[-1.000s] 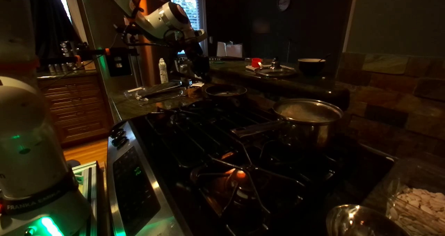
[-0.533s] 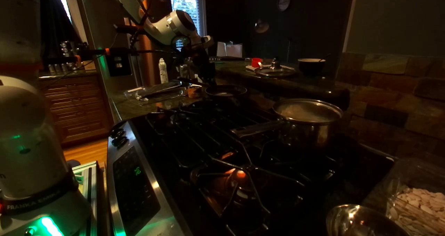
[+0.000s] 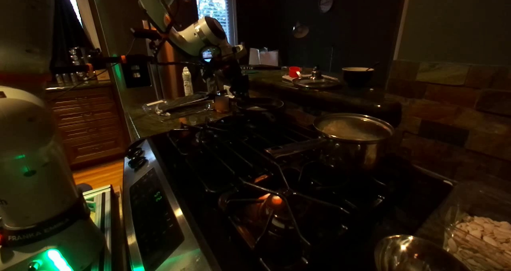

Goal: Use the spoon to stir the contents in the pan

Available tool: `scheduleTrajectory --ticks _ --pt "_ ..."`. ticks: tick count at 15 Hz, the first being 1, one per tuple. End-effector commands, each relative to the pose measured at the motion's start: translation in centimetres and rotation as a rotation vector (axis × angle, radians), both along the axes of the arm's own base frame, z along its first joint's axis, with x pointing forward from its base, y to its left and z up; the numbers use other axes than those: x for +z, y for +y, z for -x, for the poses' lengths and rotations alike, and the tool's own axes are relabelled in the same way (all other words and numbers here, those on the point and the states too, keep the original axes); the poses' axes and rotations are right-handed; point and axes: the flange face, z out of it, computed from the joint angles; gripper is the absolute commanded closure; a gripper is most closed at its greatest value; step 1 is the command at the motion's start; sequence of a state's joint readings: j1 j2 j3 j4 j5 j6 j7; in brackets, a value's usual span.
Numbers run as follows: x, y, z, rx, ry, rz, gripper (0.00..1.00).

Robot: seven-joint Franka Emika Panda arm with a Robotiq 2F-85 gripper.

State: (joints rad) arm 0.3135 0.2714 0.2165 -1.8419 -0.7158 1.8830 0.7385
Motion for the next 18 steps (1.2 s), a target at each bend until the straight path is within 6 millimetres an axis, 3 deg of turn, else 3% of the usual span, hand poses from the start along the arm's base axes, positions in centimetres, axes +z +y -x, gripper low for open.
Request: scheduleTrajectory --ticks 1,8,18 --pt "-0.8 0.6 -0.7 -0.014 -0.009 0.018 0.95" --pt "-1.5 2.1 -0.4 0.031 0.016 -0.016 0.95" --pt "1.2 3.4 1.4 0.076 0.108 -0.082 0.95"
